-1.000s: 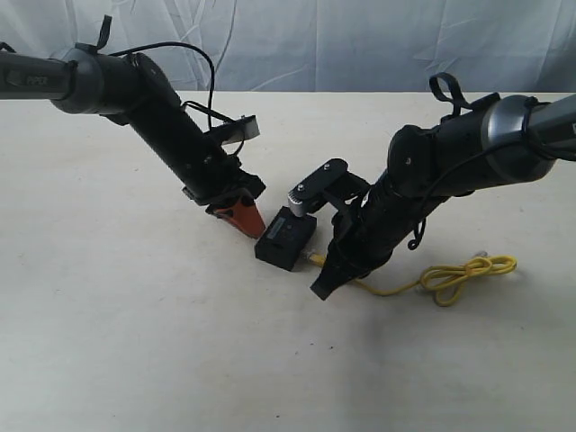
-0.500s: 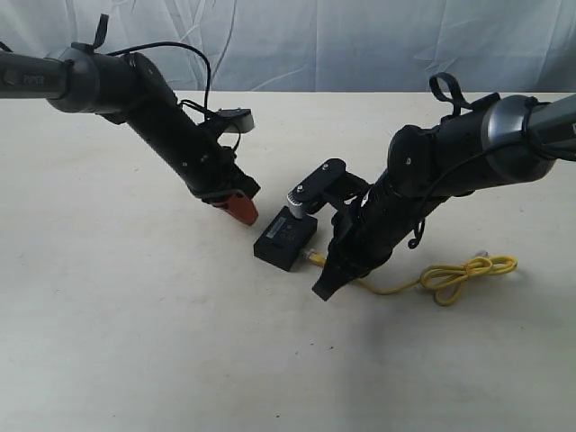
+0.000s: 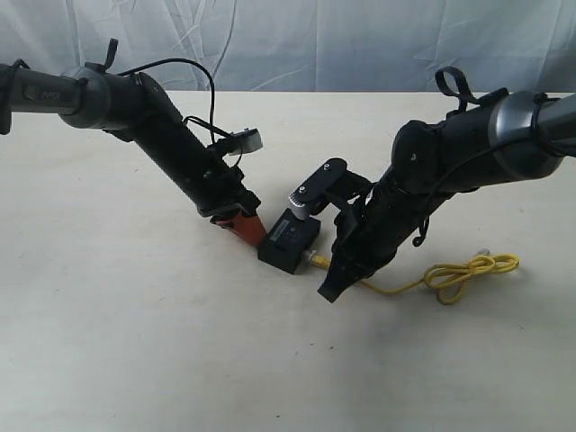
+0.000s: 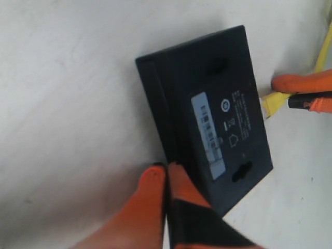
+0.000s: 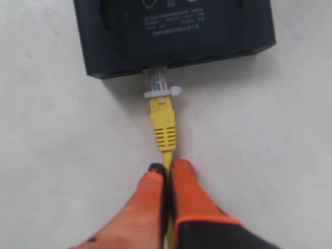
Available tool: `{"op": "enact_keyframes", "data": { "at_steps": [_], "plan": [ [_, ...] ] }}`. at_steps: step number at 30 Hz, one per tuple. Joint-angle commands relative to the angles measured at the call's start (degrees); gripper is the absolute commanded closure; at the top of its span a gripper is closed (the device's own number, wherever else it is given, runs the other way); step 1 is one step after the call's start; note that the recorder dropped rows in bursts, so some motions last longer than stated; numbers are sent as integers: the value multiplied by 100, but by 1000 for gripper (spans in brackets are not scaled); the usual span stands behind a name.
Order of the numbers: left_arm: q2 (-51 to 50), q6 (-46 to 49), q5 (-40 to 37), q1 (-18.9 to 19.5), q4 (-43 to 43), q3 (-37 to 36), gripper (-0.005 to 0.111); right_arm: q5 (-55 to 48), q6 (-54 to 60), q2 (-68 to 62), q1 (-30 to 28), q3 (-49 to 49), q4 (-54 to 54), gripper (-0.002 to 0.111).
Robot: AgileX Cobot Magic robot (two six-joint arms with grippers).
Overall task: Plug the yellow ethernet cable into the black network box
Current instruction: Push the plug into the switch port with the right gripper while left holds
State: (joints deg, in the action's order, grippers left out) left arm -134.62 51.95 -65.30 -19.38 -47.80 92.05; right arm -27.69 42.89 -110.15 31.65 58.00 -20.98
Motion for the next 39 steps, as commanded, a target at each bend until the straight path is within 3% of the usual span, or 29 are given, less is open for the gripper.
{"op": "enact_keyframes", "data": {
  "at_steps": [1,18,39],
  "plan": [
    [-70,86,-75,-14,-103,5,107,137,60,59,-16,-3,-9,108],
    [-70,-83,-51,-2,-138,5,107,101,626,59,-16,-3,55,108],
    [-70,-83,-52,114,-20,5,107,211,495,68,-16,-3,255,108]
  ]
}}
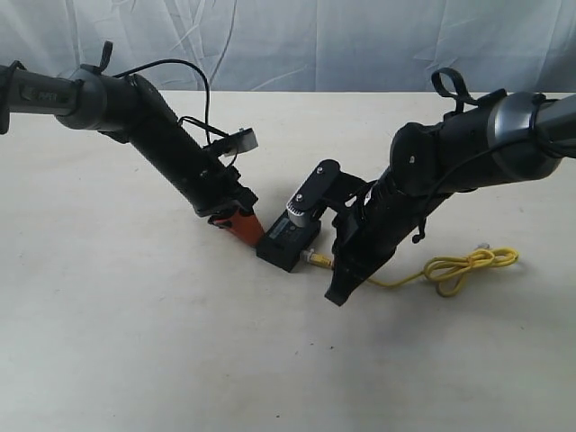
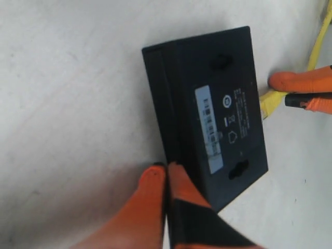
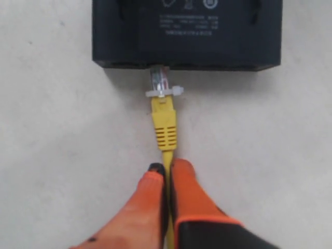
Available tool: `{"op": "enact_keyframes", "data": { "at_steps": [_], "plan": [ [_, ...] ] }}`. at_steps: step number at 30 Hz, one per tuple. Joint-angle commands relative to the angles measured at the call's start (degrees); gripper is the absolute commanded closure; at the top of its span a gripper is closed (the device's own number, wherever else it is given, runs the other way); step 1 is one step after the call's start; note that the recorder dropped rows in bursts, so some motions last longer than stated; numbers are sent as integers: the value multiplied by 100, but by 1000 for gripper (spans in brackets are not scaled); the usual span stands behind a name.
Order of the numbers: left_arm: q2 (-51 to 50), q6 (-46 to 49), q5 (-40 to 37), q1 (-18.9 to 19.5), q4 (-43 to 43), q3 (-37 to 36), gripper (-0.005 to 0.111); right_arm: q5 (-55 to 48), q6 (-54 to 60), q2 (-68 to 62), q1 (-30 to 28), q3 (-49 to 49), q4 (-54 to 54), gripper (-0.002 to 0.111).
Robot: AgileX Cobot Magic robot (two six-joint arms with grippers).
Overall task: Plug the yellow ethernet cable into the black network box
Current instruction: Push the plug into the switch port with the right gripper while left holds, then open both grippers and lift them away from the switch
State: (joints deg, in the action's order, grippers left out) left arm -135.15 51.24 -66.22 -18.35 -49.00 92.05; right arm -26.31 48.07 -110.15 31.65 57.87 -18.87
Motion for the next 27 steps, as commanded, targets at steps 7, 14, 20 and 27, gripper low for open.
{"op": "enact_keyframes", "data": {
  "at_steps": [7,14,20,27],
  "plan": [
    [-18,-12,39,11,100,5,107,-20,-5,68,-16,10,-104,108],
    [-18,-12,39,11,100,5,107,19,-5,180,-16,10,-104,108],
    [-18,-12,39,11,100,5,107,127,-5,278,-16,10,-115,108],
    [-18,12,28,11,100,5,107,226,-5,70,-16,10,-325,108]
  ]
}}
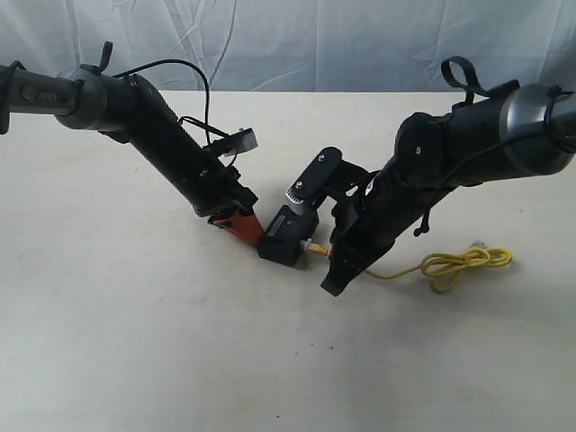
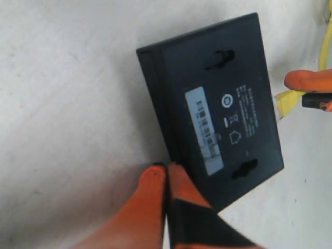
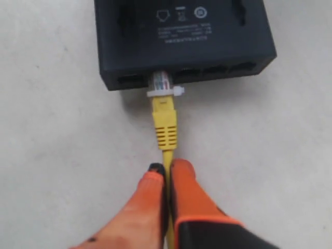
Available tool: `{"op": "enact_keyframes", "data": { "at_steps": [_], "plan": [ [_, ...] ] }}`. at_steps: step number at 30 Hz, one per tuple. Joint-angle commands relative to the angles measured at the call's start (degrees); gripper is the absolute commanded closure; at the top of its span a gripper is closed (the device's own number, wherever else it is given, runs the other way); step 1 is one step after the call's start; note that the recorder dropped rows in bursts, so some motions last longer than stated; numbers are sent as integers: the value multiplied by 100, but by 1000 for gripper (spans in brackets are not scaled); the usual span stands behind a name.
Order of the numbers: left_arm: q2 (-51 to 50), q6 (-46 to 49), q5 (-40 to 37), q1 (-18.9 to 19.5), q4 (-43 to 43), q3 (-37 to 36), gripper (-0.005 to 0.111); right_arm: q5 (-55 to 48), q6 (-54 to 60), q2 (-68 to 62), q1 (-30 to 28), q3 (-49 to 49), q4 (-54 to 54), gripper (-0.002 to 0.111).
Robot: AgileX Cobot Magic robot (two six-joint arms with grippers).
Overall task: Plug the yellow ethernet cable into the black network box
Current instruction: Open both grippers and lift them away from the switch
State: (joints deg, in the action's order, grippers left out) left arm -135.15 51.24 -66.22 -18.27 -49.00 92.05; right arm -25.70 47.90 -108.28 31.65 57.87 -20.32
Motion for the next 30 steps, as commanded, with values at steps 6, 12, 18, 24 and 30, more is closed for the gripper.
{"op": "enact_keyframes", "data": {
  "at_steps": [6,12,18,24,30],
  "plan": [
    [-18,22,13,3,100,5,107,497,12,-158,-16,10,-512,108],
    [-18,34,51,3,100,5,107,554,12,-158,-16,10,-726,96],
    [283,-454,188,269,609,5,107,340,-493,-65,-27,10,-859,62],
    [1412,-1623,650,569,1844,-94,107,-242,-1726,604,-188,10,-830,91],
    [3751,-1834,2347,569,2163,-1689,107,-1552,-2428,1509,-1509,10,-842,108]
  ]
}}
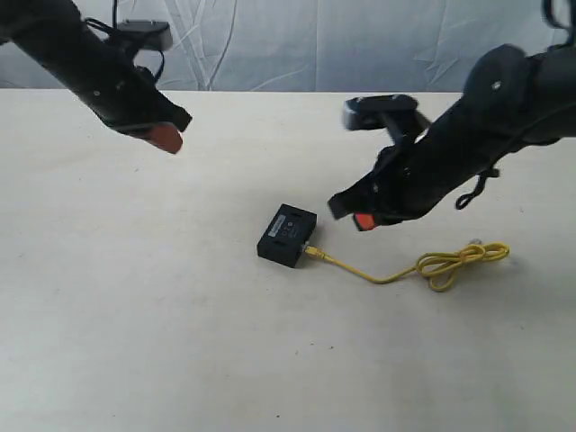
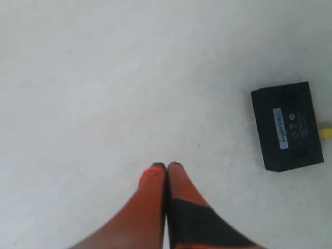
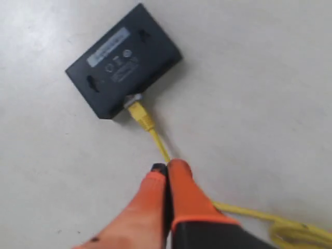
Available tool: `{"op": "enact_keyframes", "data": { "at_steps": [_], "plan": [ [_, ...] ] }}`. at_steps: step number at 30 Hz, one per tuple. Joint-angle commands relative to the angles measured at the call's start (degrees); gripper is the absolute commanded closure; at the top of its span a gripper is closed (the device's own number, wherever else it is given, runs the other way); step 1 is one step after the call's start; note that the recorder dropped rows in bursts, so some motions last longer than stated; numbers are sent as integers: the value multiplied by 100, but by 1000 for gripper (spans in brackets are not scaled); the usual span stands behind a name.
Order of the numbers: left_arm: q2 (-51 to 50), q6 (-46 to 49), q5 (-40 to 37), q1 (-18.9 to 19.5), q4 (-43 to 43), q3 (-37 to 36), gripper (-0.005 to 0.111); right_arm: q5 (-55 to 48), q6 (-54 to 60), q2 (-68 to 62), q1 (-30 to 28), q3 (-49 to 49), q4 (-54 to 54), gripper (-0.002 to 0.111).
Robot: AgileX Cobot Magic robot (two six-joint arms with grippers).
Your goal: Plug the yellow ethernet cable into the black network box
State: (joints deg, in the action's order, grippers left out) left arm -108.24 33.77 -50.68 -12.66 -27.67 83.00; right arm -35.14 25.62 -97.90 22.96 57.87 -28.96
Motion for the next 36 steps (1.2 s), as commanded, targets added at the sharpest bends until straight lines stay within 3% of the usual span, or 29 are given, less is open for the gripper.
{"op": "enact_keyframes", "data": {
  "at_steps": [1,5,10,14,17,22,36],
  "plan": [
    [1744,-87,1435,9,40,-1369,107,-938,-253,795,-993,10,22,108],
    [3672,-229,2819,9,135,-3035,107,-1311,-504,1993,-1563,-53,128,108],
    [5747,-599,3148,9,-11,-4464,107,47,-1664,3704,-1563,-1059,1898,108],
    [6715,-717,3124,9,4,-5142,107,493,-2075,4497,-1563,-1755,2309,108],
    [7178,-717,2078,9,17,-5216,107,366,-2075,4874,-1552,-1942,2203,108],
    [7475,-706,1239,9,82,-5216,107,222,-2075,5135,-1552,-1942,2203,108],
    [7516,-706,1202,9,82,-5216,107,198,-2075,5616,-1552,-1942,2208,108]
  ]
}}
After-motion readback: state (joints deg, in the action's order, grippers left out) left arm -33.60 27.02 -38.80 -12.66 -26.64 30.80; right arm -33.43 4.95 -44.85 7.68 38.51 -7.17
